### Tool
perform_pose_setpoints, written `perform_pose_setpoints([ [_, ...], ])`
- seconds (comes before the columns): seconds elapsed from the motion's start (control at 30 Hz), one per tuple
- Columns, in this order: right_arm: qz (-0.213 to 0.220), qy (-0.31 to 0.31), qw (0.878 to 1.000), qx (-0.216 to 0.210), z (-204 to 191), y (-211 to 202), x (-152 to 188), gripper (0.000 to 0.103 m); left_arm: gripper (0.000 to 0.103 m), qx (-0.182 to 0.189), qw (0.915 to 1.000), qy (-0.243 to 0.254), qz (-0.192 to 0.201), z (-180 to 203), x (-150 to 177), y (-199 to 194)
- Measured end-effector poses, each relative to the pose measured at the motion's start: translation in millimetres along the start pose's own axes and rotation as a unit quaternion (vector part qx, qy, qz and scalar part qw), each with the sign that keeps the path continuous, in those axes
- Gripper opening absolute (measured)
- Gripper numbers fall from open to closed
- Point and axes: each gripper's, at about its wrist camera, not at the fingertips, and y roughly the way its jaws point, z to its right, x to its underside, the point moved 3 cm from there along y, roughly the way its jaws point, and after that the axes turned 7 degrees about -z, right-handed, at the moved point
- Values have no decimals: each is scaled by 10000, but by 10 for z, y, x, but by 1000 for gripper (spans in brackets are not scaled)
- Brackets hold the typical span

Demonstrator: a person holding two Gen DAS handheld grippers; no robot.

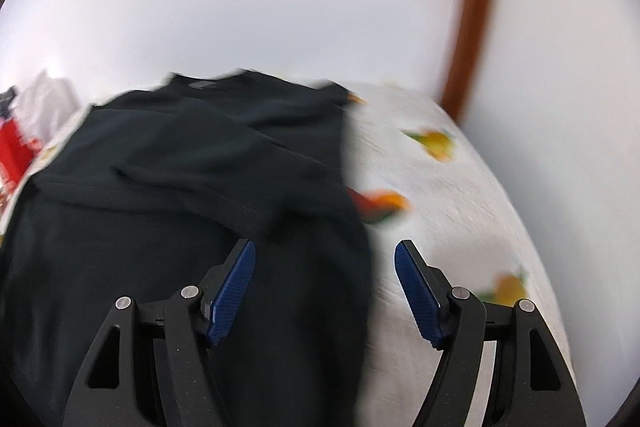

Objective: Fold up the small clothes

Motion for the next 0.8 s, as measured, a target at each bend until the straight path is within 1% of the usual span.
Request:
perform_pose_setpoints([
  [0.07,-112,312,9994,23,316,52,111,69,75,-11,9998,202,94,234,-97,-75],
  [0.13,-183,433,9988,98,519,95,195,64,75,14,9992,365,175,472,-184,-136],
  [0.2,-259,497,9982,219,687,163,264,61,75,140,9980,557,254,757,-281,-195],
  [0.23,-317,529,9977,274,796,187,300,57,75,187,9973,648,307,889,-327,-214],
  [0.33,-401,668,9968,183,1021,230,384,56,75,257,9946,931,383,1245,-440,-213],
  [0.4,-416,689,9966,178,1103,274,412,56,75,358,9921,1134,390,1493,-505,-170],
  [0.53,-442,523,9974,246,1276,341,426,56,75,503,9869,1515,240,1991,-628,31],
  [0.67,-497,465,9976,140,1346,418,453,56,75,560,9830,1749,88,2443,-730,250],
  [0.7,-519,470,9975,92,1350,438,454,56,75,565,9817,1815,55,2539,-769,319],
  [0.73,-611,546,9966,-111,1367,478,456,56,75,580,9803,1889,6,2669,-808,408],
  [0.8,-663,604,9955,-313,1363,525,425,56,75,595,9787,1964,-52,2816,-842,533],
])
